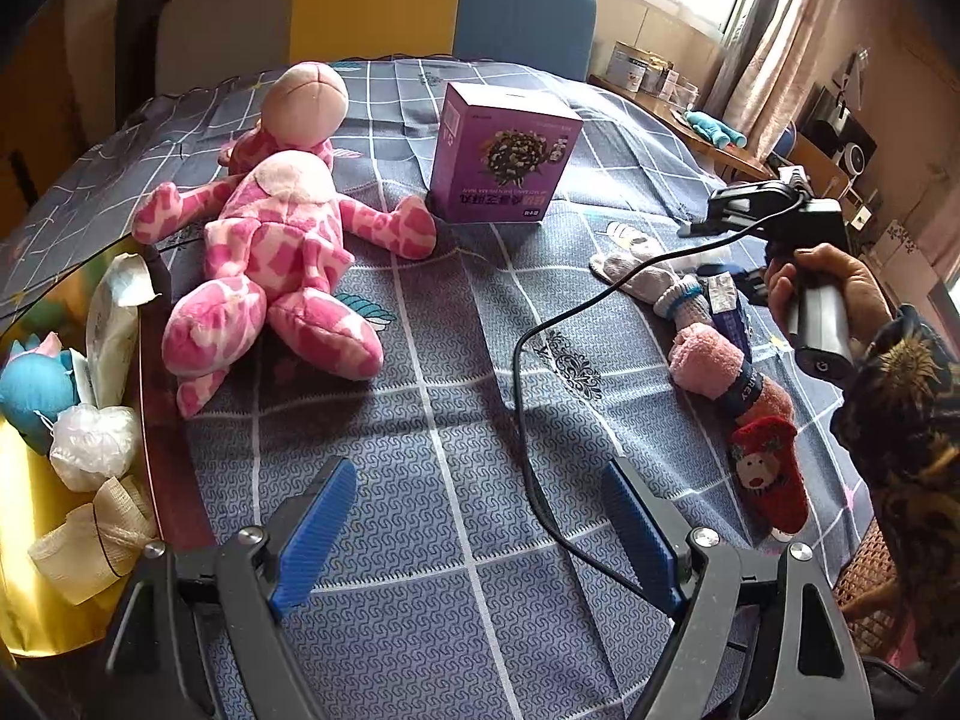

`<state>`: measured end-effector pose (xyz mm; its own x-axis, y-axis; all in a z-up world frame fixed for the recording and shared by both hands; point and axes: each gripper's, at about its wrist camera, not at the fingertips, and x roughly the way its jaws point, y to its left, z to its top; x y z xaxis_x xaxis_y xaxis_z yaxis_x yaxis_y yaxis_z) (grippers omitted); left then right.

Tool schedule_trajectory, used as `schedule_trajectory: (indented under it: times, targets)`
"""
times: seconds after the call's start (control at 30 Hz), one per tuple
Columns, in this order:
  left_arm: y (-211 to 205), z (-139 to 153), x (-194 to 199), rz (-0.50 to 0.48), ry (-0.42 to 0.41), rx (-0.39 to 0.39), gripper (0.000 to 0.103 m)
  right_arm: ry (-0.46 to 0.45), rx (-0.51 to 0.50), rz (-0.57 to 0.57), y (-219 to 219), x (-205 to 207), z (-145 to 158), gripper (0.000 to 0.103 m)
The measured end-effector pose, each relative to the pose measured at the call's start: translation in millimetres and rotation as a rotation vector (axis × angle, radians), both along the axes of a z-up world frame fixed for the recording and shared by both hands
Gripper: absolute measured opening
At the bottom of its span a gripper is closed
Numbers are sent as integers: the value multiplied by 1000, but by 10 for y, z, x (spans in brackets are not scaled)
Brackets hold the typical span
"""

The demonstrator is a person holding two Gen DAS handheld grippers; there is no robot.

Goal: Organize soft objects
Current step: 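Grasp the white foam sponge bar with the right gripper, then grasp the grey knit gloves with the left gripper while the right gripper holds the sponge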

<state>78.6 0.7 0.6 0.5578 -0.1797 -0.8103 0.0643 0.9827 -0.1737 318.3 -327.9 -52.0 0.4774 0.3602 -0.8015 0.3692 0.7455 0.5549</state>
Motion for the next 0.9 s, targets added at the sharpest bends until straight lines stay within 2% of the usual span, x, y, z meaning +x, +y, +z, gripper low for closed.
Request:
schedule_trajectory:
  times: [0.07,0.17,0.3,0.43,0.53,0.6,0.67,0.73,0.77,0.9]
  targets:
    - [12,-1,13,2,2,-4,84,-13,-33,39,66,12,41,22]
    - [37,11,25,6,-2,-6,84,-81,-78,101,126,-99,257,21]
    - [68,31,74,5,1,-21,83,-210,-49,212,110,-390,616,21]
    - [103,137,178,11,-17,-39,83,-327,-19,449,202,-801,902,21]
    - [114,227,291,19,-33,-51,83,-332,-75,587,317,-1110,908,21]
    - [86,264,402,16,-31,-73,83,-322,-127,552,262,-1246,846,21]
    - [19,277,517,6,-23,-97,83,-316,-209,413,74,-1318,785,21]
    - [-86,265,643,-9,-2,-137,83,-325,-186,305,-111,-1324,723,21]
    - [-156,246,712,-16,12,-158,83,-328,-175,275,-169,-1327,709,21]
    - [-476,157,951,-59,61,-233,83,-356,-246,230,-222,-1309,759,21]
